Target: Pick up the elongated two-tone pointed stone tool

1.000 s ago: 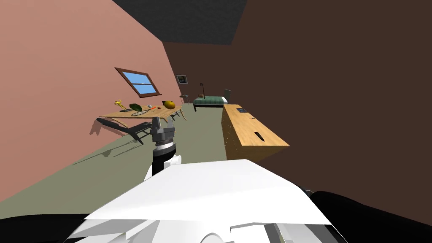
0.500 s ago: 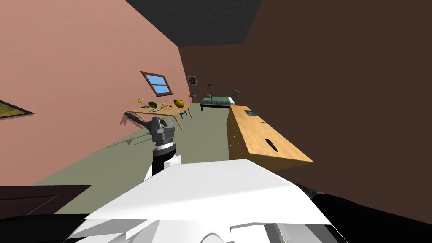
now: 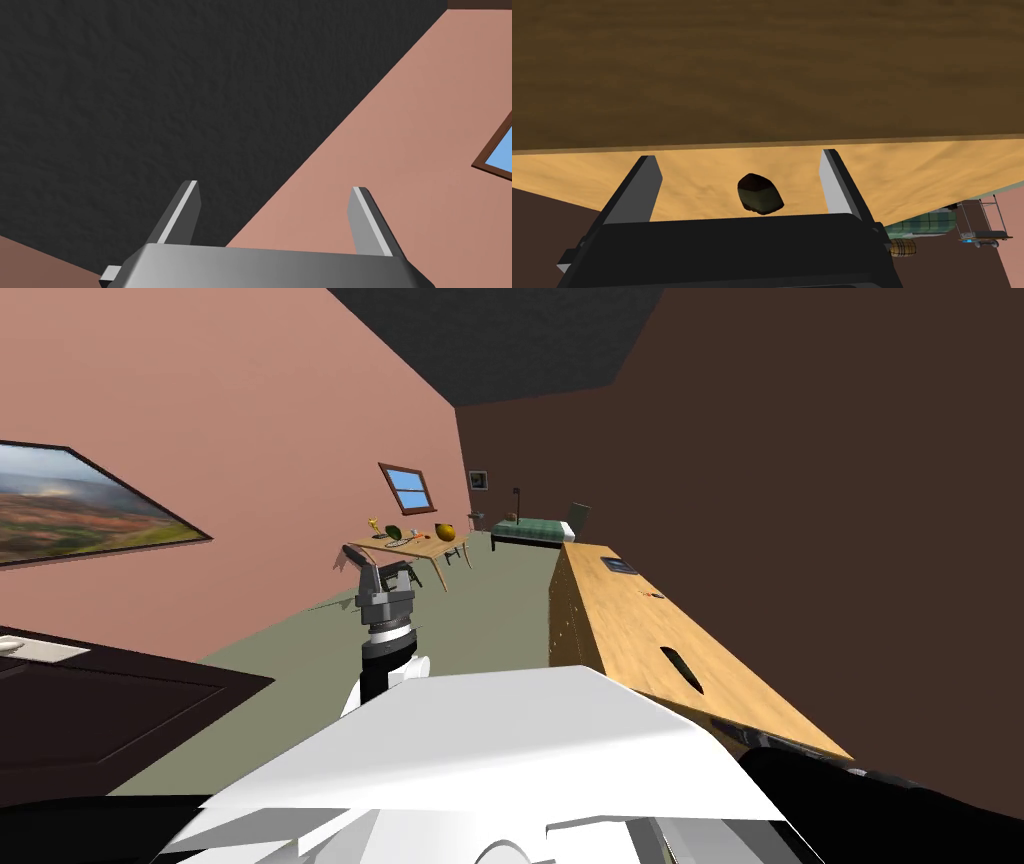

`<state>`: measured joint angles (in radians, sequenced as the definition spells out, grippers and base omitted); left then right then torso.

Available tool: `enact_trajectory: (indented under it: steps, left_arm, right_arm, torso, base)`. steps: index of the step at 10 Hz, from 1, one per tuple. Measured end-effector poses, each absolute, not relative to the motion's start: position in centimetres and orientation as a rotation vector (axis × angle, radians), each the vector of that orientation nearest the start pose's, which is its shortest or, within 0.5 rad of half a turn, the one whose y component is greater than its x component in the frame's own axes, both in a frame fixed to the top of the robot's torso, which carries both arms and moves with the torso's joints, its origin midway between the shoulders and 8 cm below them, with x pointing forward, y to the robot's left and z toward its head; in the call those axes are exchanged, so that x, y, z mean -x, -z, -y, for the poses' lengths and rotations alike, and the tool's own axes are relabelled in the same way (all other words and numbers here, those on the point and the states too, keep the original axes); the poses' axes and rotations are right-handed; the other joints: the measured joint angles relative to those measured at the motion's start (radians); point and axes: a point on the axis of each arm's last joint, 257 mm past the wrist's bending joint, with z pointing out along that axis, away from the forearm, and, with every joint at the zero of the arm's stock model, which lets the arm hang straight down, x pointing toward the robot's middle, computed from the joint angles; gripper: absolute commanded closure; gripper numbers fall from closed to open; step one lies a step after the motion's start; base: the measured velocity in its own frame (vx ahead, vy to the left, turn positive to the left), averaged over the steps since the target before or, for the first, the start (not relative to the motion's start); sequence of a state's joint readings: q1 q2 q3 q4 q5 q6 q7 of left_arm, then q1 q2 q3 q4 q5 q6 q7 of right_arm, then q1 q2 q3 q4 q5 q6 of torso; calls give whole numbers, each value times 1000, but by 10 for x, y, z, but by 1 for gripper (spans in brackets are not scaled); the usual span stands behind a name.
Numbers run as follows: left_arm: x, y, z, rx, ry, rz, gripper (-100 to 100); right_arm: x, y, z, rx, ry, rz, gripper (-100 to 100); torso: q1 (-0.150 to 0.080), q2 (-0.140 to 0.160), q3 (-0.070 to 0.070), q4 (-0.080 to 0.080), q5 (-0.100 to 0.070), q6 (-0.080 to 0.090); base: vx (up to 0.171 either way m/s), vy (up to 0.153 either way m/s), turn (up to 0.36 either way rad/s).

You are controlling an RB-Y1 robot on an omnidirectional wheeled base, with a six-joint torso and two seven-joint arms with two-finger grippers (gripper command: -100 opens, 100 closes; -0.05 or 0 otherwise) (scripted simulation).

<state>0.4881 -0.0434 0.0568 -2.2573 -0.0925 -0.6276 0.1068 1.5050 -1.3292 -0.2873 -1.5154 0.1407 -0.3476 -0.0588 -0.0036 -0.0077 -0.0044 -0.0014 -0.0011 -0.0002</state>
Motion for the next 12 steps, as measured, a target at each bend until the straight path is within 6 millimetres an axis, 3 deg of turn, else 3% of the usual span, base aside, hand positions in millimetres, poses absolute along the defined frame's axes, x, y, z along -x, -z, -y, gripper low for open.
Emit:
enact_trajectory:
  steps: [2,3,4,8,9,12]
  left_arm:
    - [-325,-41,-283,564,1319,-534,0]
    - [-325,-41,-283,564,1319,-534,0]
    - [-325,-41,-283,564,1319,-534,0]
    - [-325,-41,-283,564,1319,-534,0]
    - [-325,-41,-283,564,1319,-534,0]
    - [-325,-41,-283,564,1319,-534,0]
  right_arm:
    - [-21,303,668,-454,182,-2653,-100]
    - [-23,303,668,-447,182,-2653,0]
    - [-23,303,668,-447,182,-2653,-100]
    - [-11,320,663,-474,187,-2645,-100]
    - [-10,321,663,-474,188,-2645,100]
    - [-10,321,663,-474,188,-2645,100]
  torso:
    - [-3,-2,-1,-1,-1,-1]
    - [0,1,1,0,0,2]
    - [4,5,3,1,1,2]
    - [4,6,4,2,1,2]
    - [5,7,4,2,1,2]
    - [4,7,4,2,0,1]
  base:
    - [90,-91,225]
    - [11,-13,-8]
    - [21,-23,75]
    - [18,-28,42]
    - [0,0,0]
    - [0,0,0]
